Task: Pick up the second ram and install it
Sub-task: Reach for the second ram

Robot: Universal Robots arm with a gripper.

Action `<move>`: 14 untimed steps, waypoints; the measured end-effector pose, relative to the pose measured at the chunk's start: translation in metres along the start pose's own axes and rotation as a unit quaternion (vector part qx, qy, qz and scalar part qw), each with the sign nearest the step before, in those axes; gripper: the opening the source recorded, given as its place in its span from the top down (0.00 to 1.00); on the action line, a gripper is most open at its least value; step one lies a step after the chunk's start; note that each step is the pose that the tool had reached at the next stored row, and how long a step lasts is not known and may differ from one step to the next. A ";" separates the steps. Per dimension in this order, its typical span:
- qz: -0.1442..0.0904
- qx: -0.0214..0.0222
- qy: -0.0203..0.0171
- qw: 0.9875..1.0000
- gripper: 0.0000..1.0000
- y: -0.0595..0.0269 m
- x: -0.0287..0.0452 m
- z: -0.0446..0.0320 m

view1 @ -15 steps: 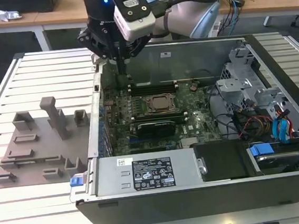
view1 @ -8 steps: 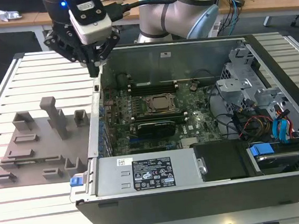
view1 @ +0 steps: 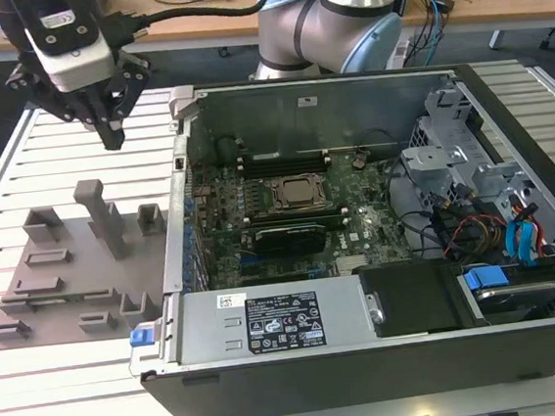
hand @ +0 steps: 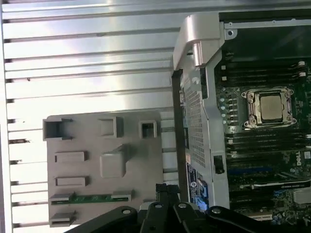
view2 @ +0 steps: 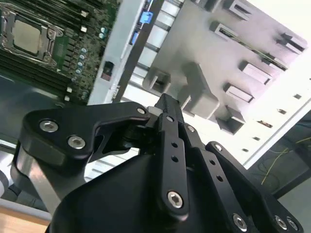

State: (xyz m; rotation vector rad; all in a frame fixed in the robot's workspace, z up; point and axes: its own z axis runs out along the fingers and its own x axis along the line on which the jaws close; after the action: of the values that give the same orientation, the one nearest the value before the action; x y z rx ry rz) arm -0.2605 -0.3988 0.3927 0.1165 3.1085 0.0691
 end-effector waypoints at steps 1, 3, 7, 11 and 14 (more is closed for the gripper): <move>0.000 0.000 0.000 1.000 0.90 -0.0008 0.0103 -0.0003; 0.000 0.000 0.000 1.000 0.90 -0.0016 0.0209 -0.0006; 0.000 0.000 0.000 1.000 0.90 -0.0035 0.0464 -0.0013; 0.000 0.000 0.000 1.000 0.90 -0.0046 0.0612 -0.0017; 0.000 0.000 -0.001 1.000 0.90 -0.0059 0.0788 -0.0022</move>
State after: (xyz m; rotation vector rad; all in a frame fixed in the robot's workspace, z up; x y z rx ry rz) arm -0.3395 -0.3988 0.3924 0.1161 3.1075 0.0690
